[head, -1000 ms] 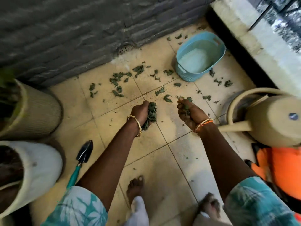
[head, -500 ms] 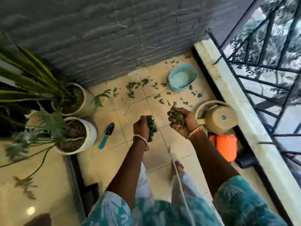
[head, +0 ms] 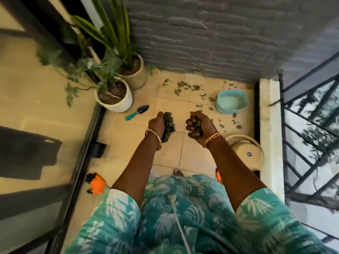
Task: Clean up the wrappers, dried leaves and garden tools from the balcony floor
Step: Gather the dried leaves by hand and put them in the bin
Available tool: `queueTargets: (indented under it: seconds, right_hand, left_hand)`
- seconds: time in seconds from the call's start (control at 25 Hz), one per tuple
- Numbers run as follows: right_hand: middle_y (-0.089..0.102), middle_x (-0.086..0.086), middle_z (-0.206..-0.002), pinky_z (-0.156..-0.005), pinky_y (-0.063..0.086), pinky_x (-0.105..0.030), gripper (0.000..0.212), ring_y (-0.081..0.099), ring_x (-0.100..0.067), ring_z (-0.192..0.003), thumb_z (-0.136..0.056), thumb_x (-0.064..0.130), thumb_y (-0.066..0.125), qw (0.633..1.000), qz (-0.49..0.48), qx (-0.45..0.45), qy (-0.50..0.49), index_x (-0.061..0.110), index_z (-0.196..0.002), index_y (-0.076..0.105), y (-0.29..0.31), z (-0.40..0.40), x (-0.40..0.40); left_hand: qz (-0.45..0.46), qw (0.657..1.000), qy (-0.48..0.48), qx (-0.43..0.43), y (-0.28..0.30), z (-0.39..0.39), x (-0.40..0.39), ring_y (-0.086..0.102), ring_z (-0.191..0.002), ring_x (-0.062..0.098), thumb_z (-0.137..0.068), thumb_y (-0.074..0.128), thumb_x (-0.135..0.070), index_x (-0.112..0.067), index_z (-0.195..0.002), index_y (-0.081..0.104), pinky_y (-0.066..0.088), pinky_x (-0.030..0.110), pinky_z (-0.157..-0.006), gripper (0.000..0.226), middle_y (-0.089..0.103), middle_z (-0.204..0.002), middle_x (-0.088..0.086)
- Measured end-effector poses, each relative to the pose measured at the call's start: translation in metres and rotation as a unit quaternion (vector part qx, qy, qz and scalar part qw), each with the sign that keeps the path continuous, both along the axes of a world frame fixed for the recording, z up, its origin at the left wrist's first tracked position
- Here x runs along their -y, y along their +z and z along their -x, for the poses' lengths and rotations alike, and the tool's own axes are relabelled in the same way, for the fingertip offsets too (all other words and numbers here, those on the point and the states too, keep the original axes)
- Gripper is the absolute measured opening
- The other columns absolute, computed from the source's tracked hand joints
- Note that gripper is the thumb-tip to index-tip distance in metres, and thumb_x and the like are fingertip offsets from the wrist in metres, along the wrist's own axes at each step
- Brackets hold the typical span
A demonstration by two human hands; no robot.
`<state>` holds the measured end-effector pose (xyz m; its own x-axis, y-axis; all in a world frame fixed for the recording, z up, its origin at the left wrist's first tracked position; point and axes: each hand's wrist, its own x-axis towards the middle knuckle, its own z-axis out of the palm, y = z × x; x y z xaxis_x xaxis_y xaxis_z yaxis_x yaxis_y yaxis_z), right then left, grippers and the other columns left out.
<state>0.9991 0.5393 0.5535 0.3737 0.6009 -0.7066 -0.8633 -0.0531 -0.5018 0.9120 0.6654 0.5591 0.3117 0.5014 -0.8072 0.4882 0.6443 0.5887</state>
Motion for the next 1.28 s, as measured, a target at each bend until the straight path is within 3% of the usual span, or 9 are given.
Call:
queueTargets:
  seconds: [0.12,0.24,0.32,0.48,0.64,0.8,1.0,1.16,1.28]
  right_hand:
    - [0.043,0.005,-0.054,-0.031,0.02,-0.012,0.045,0.035,-0.007,-0.04,-0.09,0.021,0.04,0.999,-0.014,-0.028,0.041,0.018,-0.045,0.042,0.007,0.026,-0.007]
    - [0.047,0.004,-0.057,-0.032,0.02,-0.012,0.043,0.04,-0.006,-0.041,-0.087,0.02,0.04,0.993,-0.015,-0.027,0.113,0.017,-0.045,0.046,0.017,0.055,-0.029]
    - [0.048,0.003,-0.057,-0.03,0.022,-0.013,0.038,0.042,-0.006,-0.041,-0.087,0.02,0.037,0.985,-0.012,-0.032,0.171,0.015,-0.051,0.048,0.022,0.085,-0.042]
    - [0.048,0.003,-0.055,-0.029,0.022,-0.013,0.022,0.043,-0.006,-0.04,-0.087,0.017,0.033,0.959,-0.028,-0.058,0.275,0.015,-0.067,0.041,0.023,0.163,-0.053]
    - [0.047,0.005,-0.053,-0.029,0.022,-0.011,0.018,0.042,-0.005,-0.041,-0.084,0.017,0.039,0.914,-0.043,-0.055,0.4,0.014,-0.069,0.048,0.022,0.271,-0.04]
    - [0.049,0.003,-0.055,-0.03,0.022,-0.011,0.039,0.042,-0.007,-0.04,-0.089,0.021,0.039,0.878,-0.034,-0.095,0.469,0.014,-0.054,0.054,0.01,0.382,-0.004]
    - [0.049,0.001,-0.053,-0.031,0.021,-0.011,0.026,0.039,-0.008,-0.038,-0.083,0.019,0.045,0.829,-0.01,-0.135,0.543,0.014,-0.058,0.046,0.001,0.52,0.039]
    - [0.049,0.0,-0.053,-0.034,0.024,-0.014,0.033,0.041,-0.009,-0.041,-0.087,0.019,0.041,0.8,0.02,-0.127,0.586,0.013,-0.056,0.047,-0.01,0.61,0.057]
    - [0.05,-0.002,-0.052,-0.039,0.029,-0.014,0.025,0.045,-0.012,-0.043,-0.074,0.015,0.047,0.786,0.028,-0.131,0.604,0.011,-0.05,0.051,-0.015,0.676,0.064]
  left_hand:
    - [0.005,0.999,0.053,0.01,0.018,0.04,0.008,0.049,-0.043,0.02,-0.099,0.04,-0.041,-0.012,-0.076,0.062,0.035,0.012,-0.033,0.043,0.055,-0.064,0.007]
    - [-0.018,0.992,0.122,0.002,0.026,0.085,0.009,0.048,-0.047,0.021,-0.1,0.038,-0.039,-0.014,-0.073,0.061,0.034,0.012,-0.032,0.043,0.055,-0.063,0.007]
    - [-0.021,0.985,0.168,-0.001,0.029,0.124,0.017,0.049,-0.044,0.021,-0.1,0.038,-0.038,-0.013,-0.074,0.06,0.034,0.012,-0.032,0.042,0.056,-0.06,0.007]
    - [-0.059,0.963,0.261,-0.011,0.035,0.217,0.045,0.046,-0.024,0.008,-0.101,0.038,-0.028,-0.011,-0.067,0.056,0.032,0.012,-0.028,0.042,0.051,-0.032,-0.005]
    - [-0.08,0.923,0.377,0.015,0.031,0.329,0.086,0.048,-0.026,0.01,-0.102,0.035,-0.027,-0.009,-0.076,0.06,0.033,0.012,-0.03,0.041,0.055,-0.041,0.0]
    - [-0.08,0.89,0.448,-0.029,0.026,0.439,0.156,0.05,-0.032,0.015,-0.1,0.037,-0.033,-0.009,-0.076,0.06,0.031,0.011,-0.03,0.041,0.058,-0.06,0.01]
    - [-0.062,0.816,0.572,-0.049,0.024,0.561,0.244,0.049,-0.043,0.02,-0.099,0.038,-0.033,-0.011,-0.072,0.054,0.036,0.013,-0.032,0.038,0.054,-0.061,0.007]
    - [-0.059,0.743,0.666,-0.03,0.027,0.635,0.287,0.046,-0.026,0.013,-0.1,0.037,-0.026,-0.01,-0.068,0.052,0.031,0.011,-0.03,0.038,0.051,-0.035,-0.001]
    - [-0.041,0.709,0.703,-0.044,0.018,0.689,0.304,0.048,-0.034,0.017,-0.098,0.038,-0.029,-0.006,-0.076,0.056,0.033,0.011,-0.031,0.037,0.054,-0.048,0.005]
